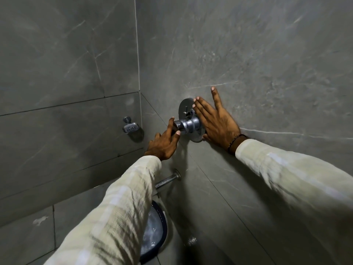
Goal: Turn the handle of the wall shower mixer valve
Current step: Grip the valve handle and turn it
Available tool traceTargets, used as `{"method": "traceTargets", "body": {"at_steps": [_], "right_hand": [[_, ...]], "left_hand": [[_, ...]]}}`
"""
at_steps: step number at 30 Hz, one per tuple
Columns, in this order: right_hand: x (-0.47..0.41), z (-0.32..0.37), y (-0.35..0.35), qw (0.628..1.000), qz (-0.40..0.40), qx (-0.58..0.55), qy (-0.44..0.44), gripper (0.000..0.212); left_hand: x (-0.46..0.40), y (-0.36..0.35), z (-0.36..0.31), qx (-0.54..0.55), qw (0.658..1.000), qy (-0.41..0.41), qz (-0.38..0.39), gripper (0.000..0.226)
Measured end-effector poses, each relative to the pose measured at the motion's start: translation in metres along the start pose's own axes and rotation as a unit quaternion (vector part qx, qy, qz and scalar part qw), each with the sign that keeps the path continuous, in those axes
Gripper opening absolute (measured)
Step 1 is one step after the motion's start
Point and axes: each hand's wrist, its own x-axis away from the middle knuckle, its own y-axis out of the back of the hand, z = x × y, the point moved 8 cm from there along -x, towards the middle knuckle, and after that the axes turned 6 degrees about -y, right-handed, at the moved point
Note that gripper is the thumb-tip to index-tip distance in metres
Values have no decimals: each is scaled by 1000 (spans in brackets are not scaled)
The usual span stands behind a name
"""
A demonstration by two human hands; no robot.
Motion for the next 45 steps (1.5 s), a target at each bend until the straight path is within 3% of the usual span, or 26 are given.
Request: {"method": "traceTargets", "body": {"at_steps": [18,45], "right_hand": [[-1,1,0,1000,-1,-3,1,111],[-3,3,-4,1000,4,3,1,112]], "left_hand": [[4,12,-11,-53,998,-18,14,68],[-7,11,-6,-52,997,-63,-13,69]]}}
